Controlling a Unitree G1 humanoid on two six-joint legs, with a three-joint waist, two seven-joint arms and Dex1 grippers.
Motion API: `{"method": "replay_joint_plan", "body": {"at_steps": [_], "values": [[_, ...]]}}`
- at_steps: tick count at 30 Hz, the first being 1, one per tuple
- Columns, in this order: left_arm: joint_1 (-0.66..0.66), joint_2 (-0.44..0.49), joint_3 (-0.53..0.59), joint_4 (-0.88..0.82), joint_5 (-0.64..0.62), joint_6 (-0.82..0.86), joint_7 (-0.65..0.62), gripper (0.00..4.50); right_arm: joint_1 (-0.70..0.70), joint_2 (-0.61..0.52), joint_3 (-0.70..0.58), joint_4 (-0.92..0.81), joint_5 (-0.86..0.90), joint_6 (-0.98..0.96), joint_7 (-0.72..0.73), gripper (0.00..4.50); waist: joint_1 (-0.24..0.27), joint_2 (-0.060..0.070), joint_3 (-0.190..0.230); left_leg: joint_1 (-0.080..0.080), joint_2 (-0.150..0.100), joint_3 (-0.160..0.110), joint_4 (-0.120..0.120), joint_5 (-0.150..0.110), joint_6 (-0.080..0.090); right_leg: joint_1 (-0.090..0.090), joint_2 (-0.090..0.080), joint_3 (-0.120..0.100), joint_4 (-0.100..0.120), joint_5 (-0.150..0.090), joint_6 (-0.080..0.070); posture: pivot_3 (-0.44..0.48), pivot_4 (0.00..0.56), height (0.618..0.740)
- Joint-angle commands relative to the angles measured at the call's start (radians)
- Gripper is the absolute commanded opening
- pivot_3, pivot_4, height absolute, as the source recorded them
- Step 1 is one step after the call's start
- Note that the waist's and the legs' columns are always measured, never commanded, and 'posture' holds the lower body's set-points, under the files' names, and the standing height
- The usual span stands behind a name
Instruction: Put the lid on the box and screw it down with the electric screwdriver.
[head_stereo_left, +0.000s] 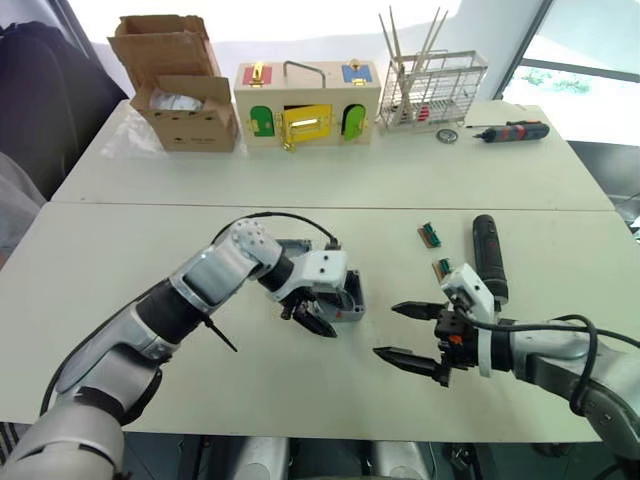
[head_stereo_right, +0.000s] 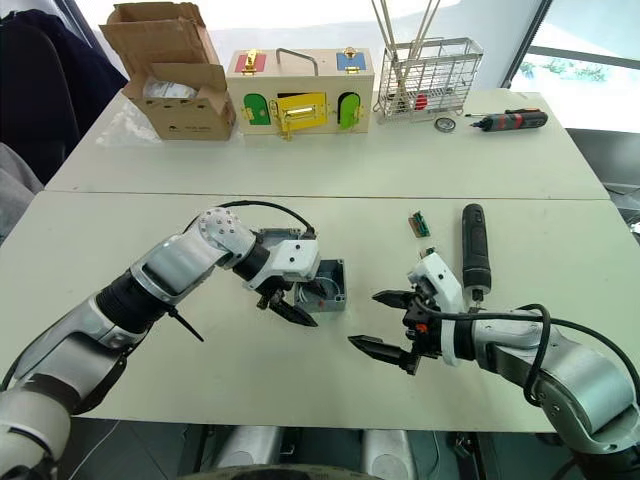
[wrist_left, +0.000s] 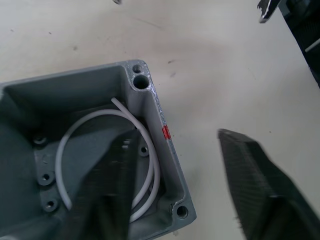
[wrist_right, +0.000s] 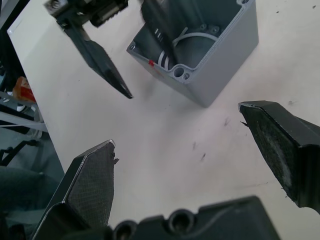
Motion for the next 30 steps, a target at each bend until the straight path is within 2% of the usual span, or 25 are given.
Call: {"method": "replay_joint_plan", "body": {"at_steps": [1,2,3,7,11,22,30], "values": [[-0.021,-0.017,0.006,0.010,0.026,-0.036,-0.015,0.68,0.000,0.017,-0.021,-0.023,-0.002,-0.020,-0.019,4.50,0.000,0.000,0.000,0.000,0.000,0.000,0.000,0.000,0.000,0.000,0.000,0.000,0.000,0.000,0.000,0.000,0.150,0.731],[-0.022,-0.020,0.009,0.012,0.029,-0.038,-0.019,0.13,0.001,0.021,-0.021,-0.025,-0.003,-0.019,-0.023,4.50,0.000,0.000,0.000,0.000,0.000,0.000,0.000,0.000,0.000,0.000,0.000,0.000,0.000,0.000,0.000,0.000,0.150,0.731],[-0.024,-0.022,0.011,0.016,0.034,-0.047,-0.022,0.02,0.003,0.024,-0.020,-0.027,-0.004,-0.019,-0.028,4.50,0.000,0.000,0.000,0.000,0.000,0.000,0.000,0.000,0.000,0.000,0.000,0.000,0.000,0.000,0.000,0.000,0.150,0.731],[-0.043,-0.030,0.013,0.058,0.069,-0.125,-0.039,0.02,0.014,0.035,-0.015,-0.032,-0.011,-0.022,-0.038,4.50,0.001,0.000,0.000,0.000,0.000,0.000,0.000,0.000,0.000,0.000,0.000,0.000,0.000,0.000,0.000,0.000,0.150,0.731],[-0.076,-0.052,0.028,0.158,0.081,-0.276,-0.098,0.02,0.027,0.043,-0.008,-0.033,-0.030,-0.032,-0.045,4.50,-0.001,0.000,0.000,0.000,0.000,0.000,0.000,0.000,0.000,0.000,0.000,0.000,0.000,0.000,0.000,0.000,0.150,0.731],[-0.243,-0.173,0.023,0.550,0.173,-0.579,-0.226,0.02,0.089,0.086,-0.006,-0.078,-0.047,-0.042,-0.106,4.50,-0.001,0.000,0.000,0.000,-0.001,0.000,0.000,0.000,0.001,0.000,0.000,0.000,0.000,0.000,0.000,0.000,0.150,0.731],[-0.337,-0.174,-0.061,0.709,0.074,-0.668,-0.241,0.02,0.106,0.116,-0.006,-0.106,-0.040,-0.034,-0.153,4.50,-0.002,0.000,0.000,0.000,0.000,0.000,0.000,0.000,0.001,0.000,0.000,0.000,0.001,0.000,0.001,0.000,0.150,0.731]]}}
